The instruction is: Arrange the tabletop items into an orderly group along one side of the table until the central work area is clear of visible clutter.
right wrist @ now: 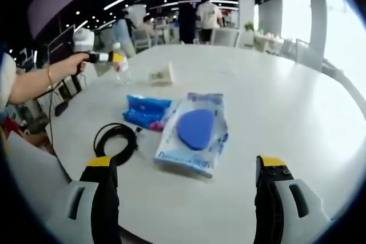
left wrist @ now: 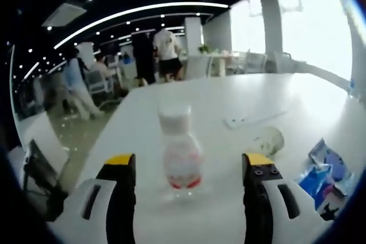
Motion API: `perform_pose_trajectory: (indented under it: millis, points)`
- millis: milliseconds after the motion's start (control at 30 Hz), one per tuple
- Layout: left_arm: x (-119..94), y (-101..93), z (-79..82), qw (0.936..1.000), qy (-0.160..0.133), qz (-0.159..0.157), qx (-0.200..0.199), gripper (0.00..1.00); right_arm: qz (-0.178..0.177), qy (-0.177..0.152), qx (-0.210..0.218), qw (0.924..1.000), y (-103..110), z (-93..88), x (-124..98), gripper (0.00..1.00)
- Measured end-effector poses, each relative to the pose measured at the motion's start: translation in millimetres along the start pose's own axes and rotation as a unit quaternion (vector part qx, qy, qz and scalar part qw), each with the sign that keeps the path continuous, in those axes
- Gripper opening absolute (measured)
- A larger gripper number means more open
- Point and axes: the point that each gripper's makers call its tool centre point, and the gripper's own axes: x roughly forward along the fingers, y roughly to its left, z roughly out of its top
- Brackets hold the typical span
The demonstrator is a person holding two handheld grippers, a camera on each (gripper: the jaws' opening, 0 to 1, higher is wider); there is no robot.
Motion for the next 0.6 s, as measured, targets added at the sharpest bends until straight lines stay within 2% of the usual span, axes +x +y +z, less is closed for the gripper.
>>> perform_pose_trajectory:
  millis: [33, 100, 167, 367, 433, 600]
  points:
    - [-2, -6.2, 9.9, 0.9994, -0.028, -0.021, 0.003, 0.77, 0.000, 0.000, -0.001, 1.0000, 0, 0.0, 0, 0.99]
    - [-8, -4.5, 13.4, 0.9992, -0.037, -0.017, 0.002, 0.81, 0.001, 0.000, -0.003, 1.0000, 1, 0.3, 0, 0.99]
    - [-13, -8.6, 20.0, 0.9980, -0.055, -0.029, 0.007, 0.88, 0.003, -0.002, -0.004, 1.0000, 2, 1.0, 0, 0.99]
    - [-21, -16.5, 24.0, 0.9972, -0.057, -0.047, 0.015, 1.00, 0.002, -0.004, -0.001, 1.0000, 2, 1.9, -1, 0.99]
    - [-24, -21.8, 24.6, 0.9962, -0.059, -0.060, 0.024, 0.99, 0.003, -0.004, 0.000, 1.0000, 2, 2.1, -2, 0.99]
    - [-36, -40.4, 31.1, 0.9908, -0.071, -0.082, 0.081, 0.99, 0.008, 0.000, -0.004, 1.0000, 5, 0.3, 0, 0.99]
